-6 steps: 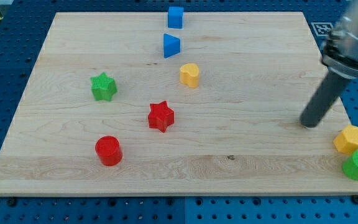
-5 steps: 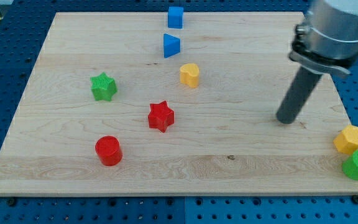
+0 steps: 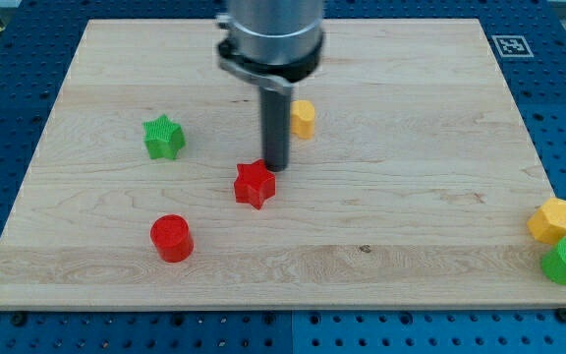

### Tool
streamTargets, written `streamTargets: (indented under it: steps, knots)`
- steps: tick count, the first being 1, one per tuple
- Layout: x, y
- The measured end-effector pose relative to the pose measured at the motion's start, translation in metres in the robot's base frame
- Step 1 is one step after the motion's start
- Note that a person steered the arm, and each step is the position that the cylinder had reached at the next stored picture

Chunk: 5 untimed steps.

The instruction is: Push the red star to the right of the board

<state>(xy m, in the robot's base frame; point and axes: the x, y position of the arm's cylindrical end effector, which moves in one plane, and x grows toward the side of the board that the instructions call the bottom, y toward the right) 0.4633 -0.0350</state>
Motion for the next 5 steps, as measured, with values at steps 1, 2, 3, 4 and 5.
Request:
streamTargets:
  steps: [1, 2, 3, 4, 5]
  knots:
    - [0.000, -0.037]
    - [0.000, -0.039]
    - [0.006, -0.040]
    - [0.027, -0.040]
    - [0.045, -0.038]
